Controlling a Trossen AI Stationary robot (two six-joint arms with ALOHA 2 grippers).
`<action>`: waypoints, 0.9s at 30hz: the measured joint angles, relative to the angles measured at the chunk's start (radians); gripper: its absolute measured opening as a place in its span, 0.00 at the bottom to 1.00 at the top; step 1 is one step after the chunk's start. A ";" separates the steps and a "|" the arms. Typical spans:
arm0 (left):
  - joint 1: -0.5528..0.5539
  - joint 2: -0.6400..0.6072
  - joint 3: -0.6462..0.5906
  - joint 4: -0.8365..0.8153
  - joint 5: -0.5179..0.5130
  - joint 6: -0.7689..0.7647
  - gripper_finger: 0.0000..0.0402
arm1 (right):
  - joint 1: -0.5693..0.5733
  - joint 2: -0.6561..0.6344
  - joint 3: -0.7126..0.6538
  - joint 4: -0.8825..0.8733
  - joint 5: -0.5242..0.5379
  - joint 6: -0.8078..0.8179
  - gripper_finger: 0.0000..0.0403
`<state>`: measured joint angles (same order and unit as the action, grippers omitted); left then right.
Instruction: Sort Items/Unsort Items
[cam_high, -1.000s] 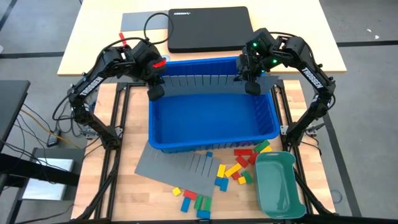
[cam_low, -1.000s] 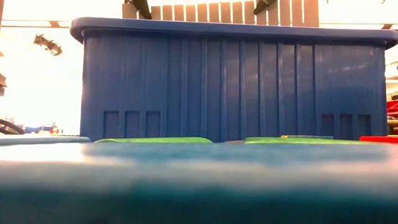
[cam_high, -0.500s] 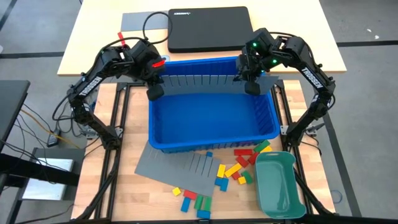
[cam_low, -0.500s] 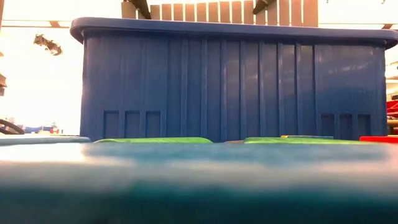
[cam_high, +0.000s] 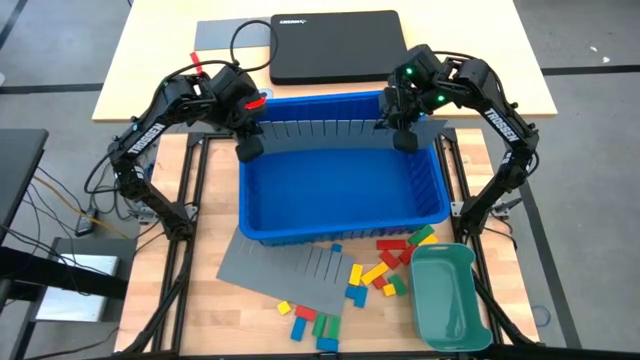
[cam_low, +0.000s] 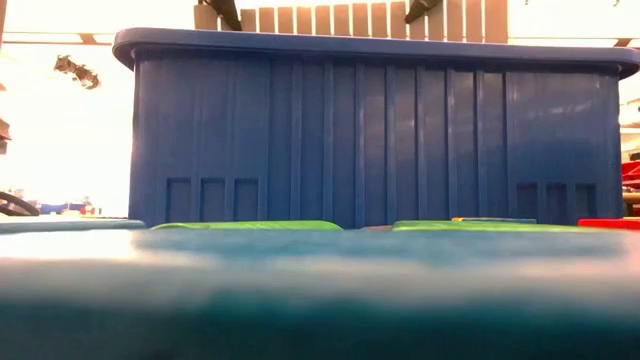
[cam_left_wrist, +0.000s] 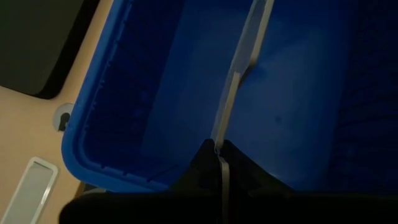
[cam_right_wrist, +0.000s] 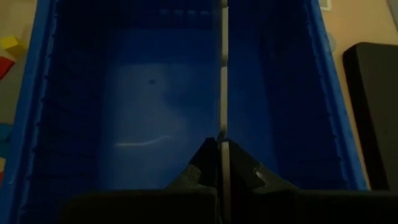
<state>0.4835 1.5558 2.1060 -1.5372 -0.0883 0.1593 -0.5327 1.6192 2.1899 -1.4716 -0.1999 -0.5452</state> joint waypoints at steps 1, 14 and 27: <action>0.000 0.000 0.000 0.000 0.000 0.000 0.00 | -0.002 0.000 0.000 0.002 0.001 -0.005 0.00; 0.001 0.002 -0.003 -0.006 -0.004 -0.003 0.00 | -0.026 0.000 -0.085 0.027 -0.006 -0.043 0.00; 0.001 -0.002 0.000 -0.004 -0.004 -0.007 0.00 | -0.018 -0.001 -0.050 0.031 0.001 -0.031 0.00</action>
<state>0.4843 1.5543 2.1055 -1.5410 -0.0925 0.1524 -0.5507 1.6185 2.1398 -1.4403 -0.1989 -0.5766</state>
